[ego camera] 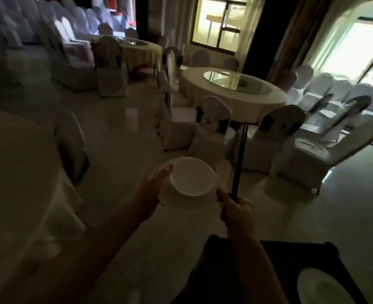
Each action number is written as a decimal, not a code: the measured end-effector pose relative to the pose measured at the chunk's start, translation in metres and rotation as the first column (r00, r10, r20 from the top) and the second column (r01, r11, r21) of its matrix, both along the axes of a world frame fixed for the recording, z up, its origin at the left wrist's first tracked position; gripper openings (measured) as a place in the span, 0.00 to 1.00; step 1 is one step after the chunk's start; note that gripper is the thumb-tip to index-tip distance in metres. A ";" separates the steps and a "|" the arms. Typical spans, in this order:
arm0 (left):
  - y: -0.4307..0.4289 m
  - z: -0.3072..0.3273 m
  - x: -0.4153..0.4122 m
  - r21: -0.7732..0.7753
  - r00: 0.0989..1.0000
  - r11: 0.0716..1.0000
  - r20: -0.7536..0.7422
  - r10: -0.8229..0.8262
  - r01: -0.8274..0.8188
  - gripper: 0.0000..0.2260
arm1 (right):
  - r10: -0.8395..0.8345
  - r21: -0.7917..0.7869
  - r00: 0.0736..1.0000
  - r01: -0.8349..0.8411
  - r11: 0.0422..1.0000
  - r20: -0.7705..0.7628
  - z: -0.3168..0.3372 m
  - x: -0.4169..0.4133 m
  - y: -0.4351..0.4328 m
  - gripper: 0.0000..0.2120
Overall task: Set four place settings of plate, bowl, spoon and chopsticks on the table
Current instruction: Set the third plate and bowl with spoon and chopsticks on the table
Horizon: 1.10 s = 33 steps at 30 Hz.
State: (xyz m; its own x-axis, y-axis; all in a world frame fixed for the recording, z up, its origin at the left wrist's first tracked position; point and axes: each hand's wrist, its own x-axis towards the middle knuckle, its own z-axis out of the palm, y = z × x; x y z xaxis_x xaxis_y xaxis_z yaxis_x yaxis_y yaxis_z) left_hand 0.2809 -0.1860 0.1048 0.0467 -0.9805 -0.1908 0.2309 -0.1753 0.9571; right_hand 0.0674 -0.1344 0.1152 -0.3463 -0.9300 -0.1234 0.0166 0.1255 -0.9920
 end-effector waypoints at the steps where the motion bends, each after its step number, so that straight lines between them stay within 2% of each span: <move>1: -0.008 -0.001 0.016 -0.006 1.000 1.000 0.005 0.031 -0.031 0.15 | 0.034 0.004 0.999 -0.034 0.999 0.001 0.001 0.014 -0.015 0.13; 4: -0.035 0.001 0.059 0.021 0.994 0.994 -0.015 0.112 -0.112 0.16 | 0.102 -0.010 0.995 -0.102 0.995 0.015 0.003 0.054 -0.060 0.13; 11: -0.128 -0.007 0.168 -0.016 0.959 0.962 -0.080 0.270 -0.273 0.21 | 0.267 -0.007 0.964 -0.267 0.964 -0.015 0.010 0.161 -0.188 0.14; 13: -0.157 -0.008 0.194 -0.045 0.948 0.949 -0.083 0.307 -0.311 0.19 | 0.293 -0.008 0.956 -0.294 0.956 -0.010 0.010 0.187 -0.223 0.14; 16: -0.194 -0.009 0.229 -0.095 0.943 0.939 -0.076 0.323 -0.329 0.12 | 0.336 -0.011 0.942 -0.336 0.942 -0.022 0.013 0.222 -0.269 0.14; 18: -0.214 -0.006 0.251 -0.114 0.947 0.940 -0.022 0.321 -0.321 0.12 | 0.372 -0.007 0.927 -0.373 0.928 -0.037 0.013 0.243 -0.299 0.14; 20: -0.233 -0.004 0.269 -0.069 0.939 0.937 -0.065 0.339 -0.343 0.16 | 0.402 -0.004 0.915 -0.402 0.916 -0.035 0.013 0.263 -0.325 0.14; 23: -0.262 -0.005 0.291 -0.077 0.895 0.899 -0.159 0.416 -0.432 0.16 | 0.452 0.000 0.891 -0.452 0.892 -0.028 0.012 0.292 -0.364 0.14; 27: -0.297 -0.007 0.314 -0.067 0.833 0.837 -0.160 0.529 -0.544 0.05 | 0.517 0.023 0.853 -0.517 0.856 -0.065 0.004 0.327 -0.422 0.14; 33: -0.363 -0.010 0.352 0.005 0.703 0.708 -0.113 0.702 -0.706 0.08 | 0.649 0.019 0.759 -0.649 0.761 -0.061 -0.010 0.381 -0.526 0.15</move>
State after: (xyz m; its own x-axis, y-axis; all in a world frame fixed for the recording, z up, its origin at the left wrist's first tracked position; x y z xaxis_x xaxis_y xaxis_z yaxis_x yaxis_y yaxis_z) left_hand 0.6325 -0.5491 0.0948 0.7093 -0.6762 -0.1994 0.3657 0.1111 0.9241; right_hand 0.4487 -0.6600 0.1049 0.3333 -0.9352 -0.1196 -0.1270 0.0811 -0.9886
